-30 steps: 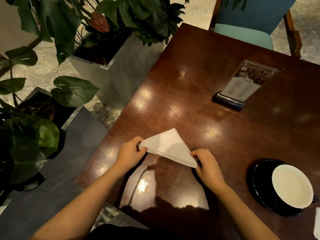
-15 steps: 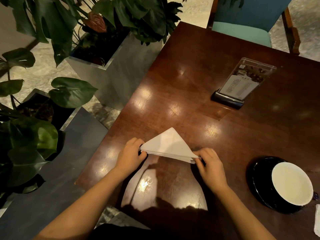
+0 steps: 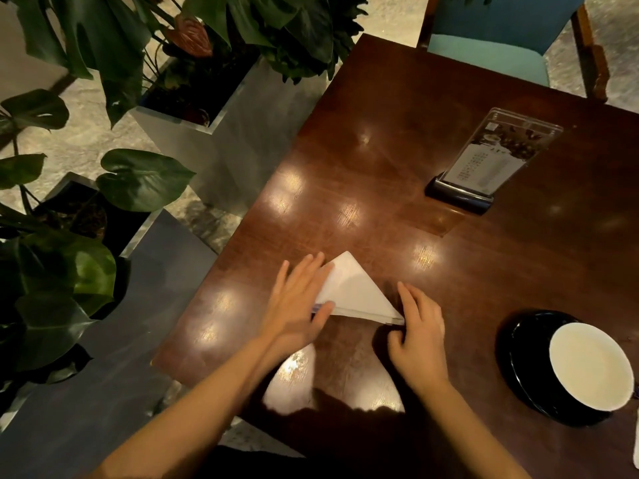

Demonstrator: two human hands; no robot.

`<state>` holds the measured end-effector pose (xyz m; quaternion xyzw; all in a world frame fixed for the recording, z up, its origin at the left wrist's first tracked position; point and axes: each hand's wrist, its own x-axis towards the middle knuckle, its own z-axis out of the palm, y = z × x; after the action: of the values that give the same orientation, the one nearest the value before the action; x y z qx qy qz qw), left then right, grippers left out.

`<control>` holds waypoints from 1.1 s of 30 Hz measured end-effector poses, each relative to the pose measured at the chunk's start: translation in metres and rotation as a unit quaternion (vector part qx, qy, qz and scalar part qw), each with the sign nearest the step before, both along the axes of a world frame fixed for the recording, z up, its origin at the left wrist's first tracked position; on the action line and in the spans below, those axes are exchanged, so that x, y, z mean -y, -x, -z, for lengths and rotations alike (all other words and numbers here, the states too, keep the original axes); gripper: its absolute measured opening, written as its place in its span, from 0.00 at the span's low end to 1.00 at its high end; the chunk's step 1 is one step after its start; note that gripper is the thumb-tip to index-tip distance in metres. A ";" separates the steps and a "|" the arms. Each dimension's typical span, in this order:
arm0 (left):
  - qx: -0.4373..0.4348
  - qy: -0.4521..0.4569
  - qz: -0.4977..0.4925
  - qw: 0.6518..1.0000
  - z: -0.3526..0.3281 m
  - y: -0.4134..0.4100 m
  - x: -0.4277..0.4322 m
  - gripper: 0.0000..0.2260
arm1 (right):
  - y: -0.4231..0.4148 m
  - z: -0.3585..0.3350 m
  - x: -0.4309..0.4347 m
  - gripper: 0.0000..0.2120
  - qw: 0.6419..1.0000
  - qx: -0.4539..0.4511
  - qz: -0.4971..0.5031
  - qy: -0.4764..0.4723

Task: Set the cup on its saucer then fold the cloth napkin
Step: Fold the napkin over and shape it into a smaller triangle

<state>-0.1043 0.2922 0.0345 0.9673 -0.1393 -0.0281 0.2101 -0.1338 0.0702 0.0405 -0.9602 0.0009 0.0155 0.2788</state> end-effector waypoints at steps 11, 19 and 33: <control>0.000 -0.185 0.035 0.982 0.031 0.002 0.021 0.25 | -0.057 0.028 -0.079 0.29 0.984 -0.021 -0.131 0.120; -0.029 -0.145 0.006 0.989 0.033 0.012 -0.017 0.27 | -0.041 0.031 -0.036 0.27 0.968 -0.026 -0.115 0.220; -0.033 0.035 -0.209 0.977 -0.001 -0.025 -0.053 0.21 | -0.034 0.035 -0.019 0.27 0.972 -0.029 -0.081 0.217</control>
<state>-0.0792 0.3456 0.0355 0.9656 0.0718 -0.0103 0.2496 -0.1001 0.0888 0.0053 -0.9938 -0.0655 0.0656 0.0614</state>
